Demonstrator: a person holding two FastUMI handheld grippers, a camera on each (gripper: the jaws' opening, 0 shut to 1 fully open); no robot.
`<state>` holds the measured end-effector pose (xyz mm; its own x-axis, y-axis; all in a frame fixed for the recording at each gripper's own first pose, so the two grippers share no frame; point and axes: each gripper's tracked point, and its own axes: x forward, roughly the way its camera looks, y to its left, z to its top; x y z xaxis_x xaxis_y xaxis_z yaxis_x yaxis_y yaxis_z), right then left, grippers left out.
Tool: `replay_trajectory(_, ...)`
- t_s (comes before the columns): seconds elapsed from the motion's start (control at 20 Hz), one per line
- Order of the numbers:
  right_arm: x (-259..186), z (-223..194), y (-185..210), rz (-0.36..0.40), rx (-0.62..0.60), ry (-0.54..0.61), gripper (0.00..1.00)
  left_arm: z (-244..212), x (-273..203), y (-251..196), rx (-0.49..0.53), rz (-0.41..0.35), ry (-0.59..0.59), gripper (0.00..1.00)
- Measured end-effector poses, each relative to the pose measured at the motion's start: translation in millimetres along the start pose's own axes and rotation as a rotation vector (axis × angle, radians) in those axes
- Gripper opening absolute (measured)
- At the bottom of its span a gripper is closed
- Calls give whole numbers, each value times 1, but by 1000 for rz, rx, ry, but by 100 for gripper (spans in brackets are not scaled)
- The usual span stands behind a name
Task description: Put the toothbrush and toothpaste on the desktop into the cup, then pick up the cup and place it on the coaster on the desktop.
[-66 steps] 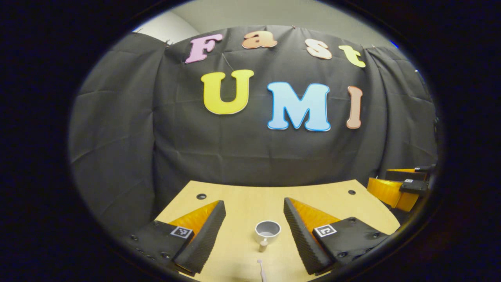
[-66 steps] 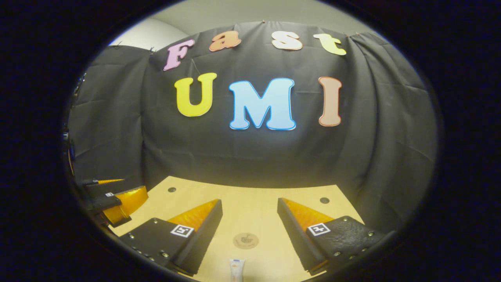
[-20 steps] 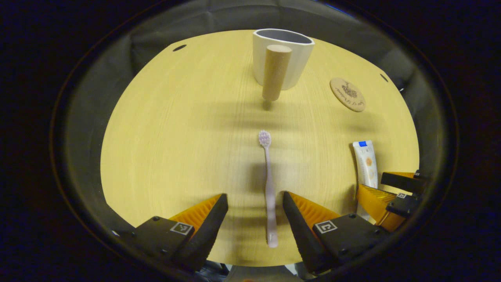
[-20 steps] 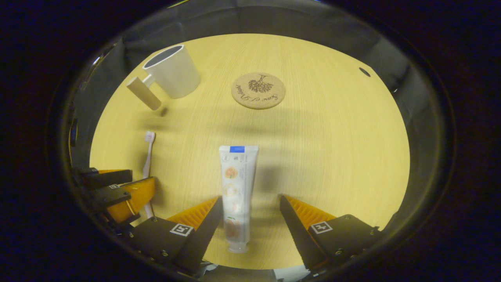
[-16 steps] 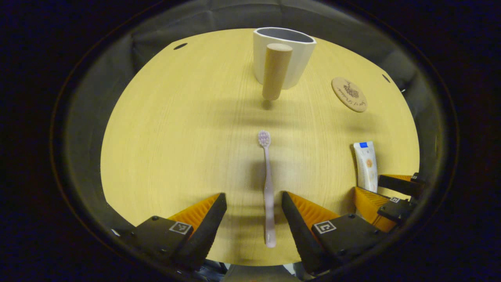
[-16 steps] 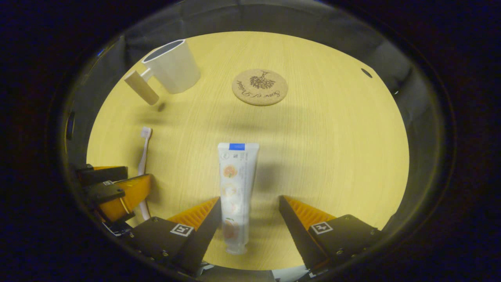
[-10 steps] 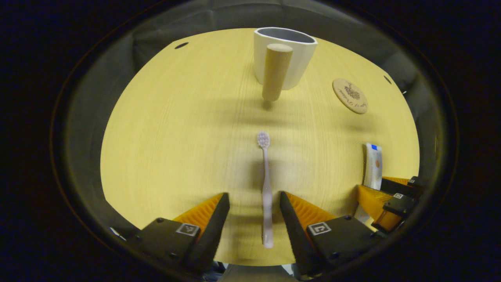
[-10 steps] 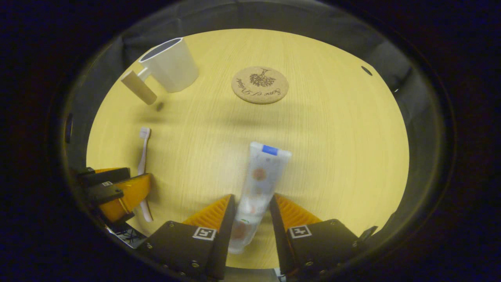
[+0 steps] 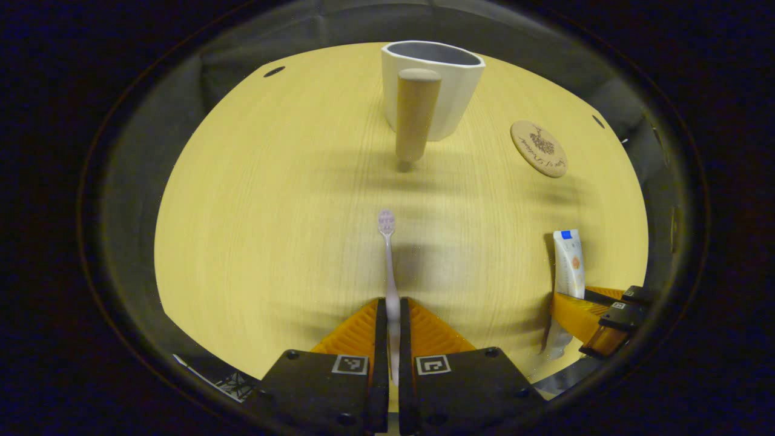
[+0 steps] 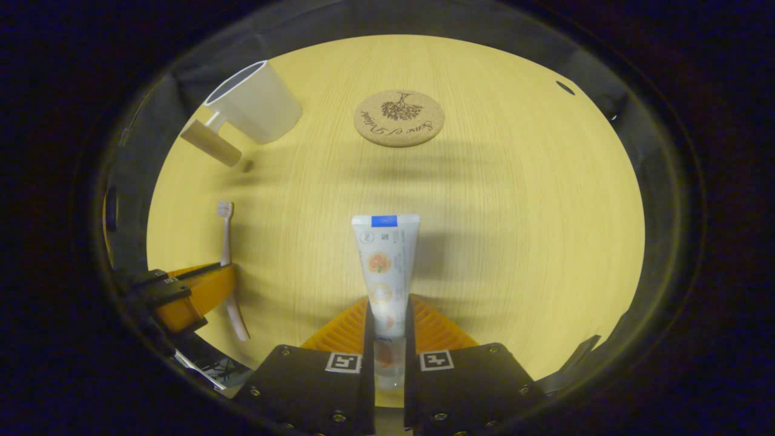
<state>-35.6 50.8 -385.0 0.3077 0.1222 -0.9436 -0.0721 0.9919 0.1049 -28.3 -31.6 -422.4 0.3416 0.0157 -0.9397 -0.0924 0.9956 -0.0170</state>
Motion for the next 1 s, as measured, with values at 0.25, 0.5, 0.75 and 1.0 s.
replay_trajectory(0.25, -1, -2, 1, 35, 41, -2, 21, 2, 0, 0, -20, -17, 6, 8)
replay_trajectory(0.5, -12, 6, 0, 63, 81, -33, 20, 8, -13, 7, -65, -45, -11, 8)
replay_trajectory(0.75, -19, 15, -5, 70, 108, -58, 20, 38, -57, -7, -98, -94, -78, 8)
replay_trajectory(1.0, -22, 18, -3, 87, 119, -66, 20, 69, -93, -12, -105, -128, -146, 8)
